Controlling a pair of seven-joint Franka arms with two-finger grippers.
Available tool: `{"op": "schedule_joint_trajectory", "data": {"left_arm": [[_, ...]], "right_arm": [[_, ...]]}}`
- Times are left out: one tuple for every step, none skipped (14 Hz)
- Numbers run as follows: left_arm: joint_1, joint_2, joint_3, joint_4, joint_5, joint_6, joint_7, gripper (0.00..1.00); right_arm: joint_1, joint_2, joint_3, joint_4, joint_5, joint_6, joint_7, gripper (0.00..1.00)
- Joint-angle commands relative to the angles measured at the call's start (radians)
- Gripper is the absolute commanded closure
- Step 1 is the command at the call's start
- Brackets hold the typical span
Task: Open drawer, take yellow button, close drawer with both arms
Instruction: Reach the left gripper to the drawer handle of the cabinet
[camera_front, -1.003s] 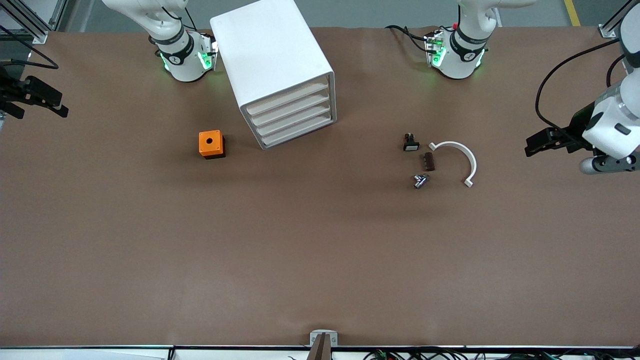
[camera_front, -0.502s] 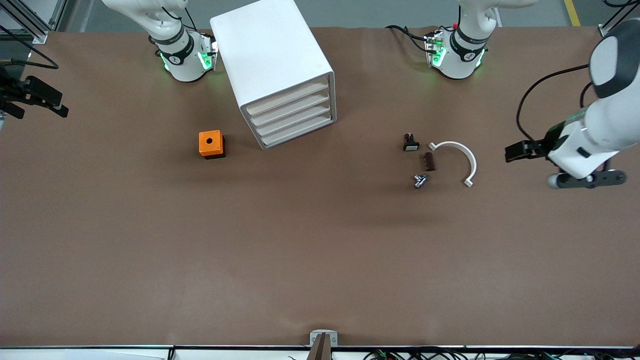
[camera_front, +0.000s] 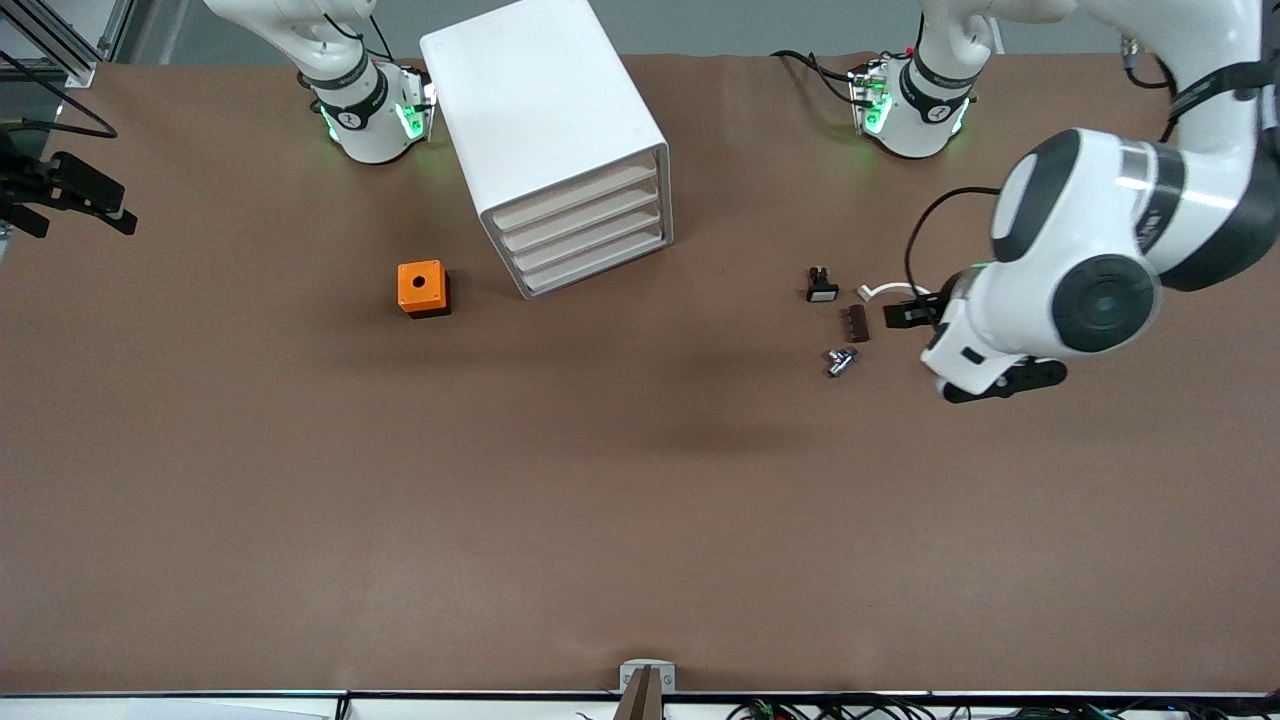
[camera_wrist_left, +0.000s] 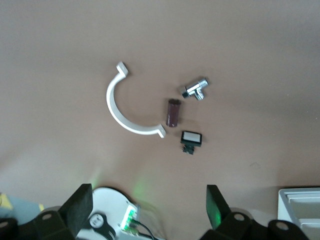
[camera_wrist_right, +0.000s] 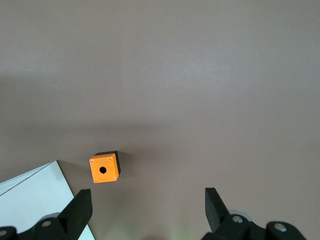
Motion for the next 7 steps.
{"op": "schedule_joint_trajectory", "data": {"left_arm": [[-0.054, 0.049, 0.003, 0.056, -0.084, -0.045, -0.191, 0.0], [-0.066, 0.061, 0.003, 0.056, -0.141, -0.043, -0.284, 0.0], [-0.071, 0.076, 0.002, 0.056, -0.204, -0.043, -0.384, 0.0], [-0.08, 0.093, 0.002, 0.056, -0.274, -0.043, -0.471, 0.0], [-0.083, 0.116, 0.002, 0.059, -0.339, -0.042, -0.542, 0.0], [-0.097, 0.139, 0.0, 0.072, -0.385, -0.042, -0.604, 0.0], [-0.104, 0.159, 0.0, 0.081, -0.424, -0.042, -0.656, 0.0]], "right_arm": [[-0.012, -0.022, 0.005, -0.017, 0.0, 0.007, -0.007, 0.0], [-0.012, -0.022, 0.004, -0.017, -0.001, 0.008, -0.007, 0.0], [-0.012, -0.022, 0.004, -0.017, -0.003, 0.011, -0.009, 0.0], [-0.012, -0.022, 0.005, -0.017, -0.013, 0.013, -0.01, 0.0], [-0.011, -0.022, 0.005, -0.017, -0.021, 0.015, -0.01, 0.0], [-0.011, -0.022, 0.005, -0.017, -0.026, 0.015, -0.01, 0.0], [-0.011, -0.022, 0.005, -0.017, -0.026, 0.015, -0.012, 0.0]]}}
